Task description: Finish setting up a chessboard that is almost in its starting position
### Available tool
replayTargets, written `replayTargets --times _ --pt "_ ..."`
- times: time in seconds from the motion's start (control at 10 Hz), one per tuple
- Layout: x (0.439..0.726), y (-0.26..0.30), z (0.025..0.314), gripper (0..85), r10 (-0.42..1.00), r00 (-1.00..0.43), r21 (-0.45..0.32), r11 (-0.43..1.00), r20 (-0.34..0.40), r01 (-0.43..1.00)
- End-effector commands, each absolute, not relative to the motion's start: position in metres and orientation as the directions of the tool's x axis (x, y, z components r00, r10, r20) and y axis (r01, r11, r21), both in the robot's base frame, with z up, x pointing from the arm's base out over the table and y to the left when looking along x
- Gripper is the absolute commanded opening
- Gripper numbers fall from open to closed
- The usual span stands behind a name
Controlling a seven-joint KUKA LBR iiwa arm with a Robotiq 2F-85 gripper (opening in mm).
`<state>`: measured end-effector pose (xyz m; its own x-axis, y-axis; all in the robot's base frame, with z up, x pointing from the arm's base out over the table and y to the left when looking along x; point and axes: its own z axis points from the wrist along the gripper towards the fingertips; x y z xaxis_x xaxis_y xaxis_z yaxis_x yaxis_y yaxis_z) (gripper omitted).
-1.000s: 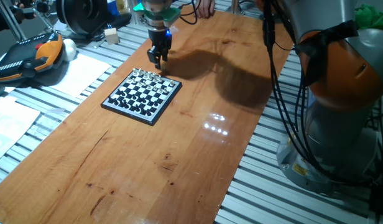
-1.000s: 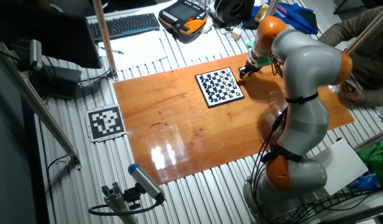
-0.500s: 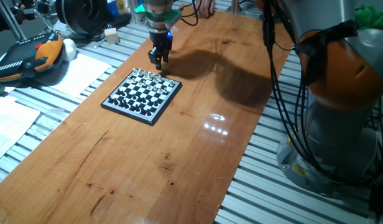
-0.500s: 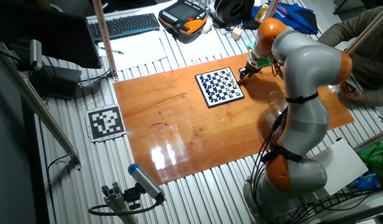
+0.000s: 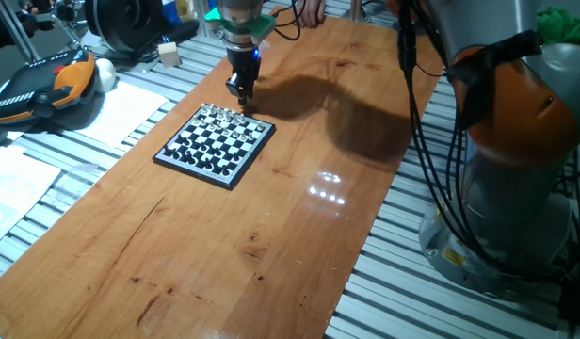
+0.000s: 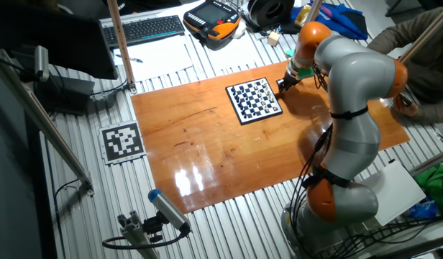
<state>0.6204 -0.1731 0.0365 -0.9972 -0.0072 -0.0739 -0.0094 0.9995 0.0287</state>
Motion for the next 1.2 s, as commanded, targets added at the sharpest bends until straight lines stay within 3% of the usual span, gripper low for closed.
replayTargets --times 0.0,0.5,1.1 --pt "0.62 -0.173 0.036 17.0 -0.011 -0.997 0.031 0.999 -0.073 -0.013" --pt "0.619 -0.171 0.045 17.0 -0.015 -0.998 0.034 0.999 -0.064 -0.017" --pt "0.595 -0.147 0.083 17.0 0.031 -0.999 0.024 0.999 -0.043 0.03"
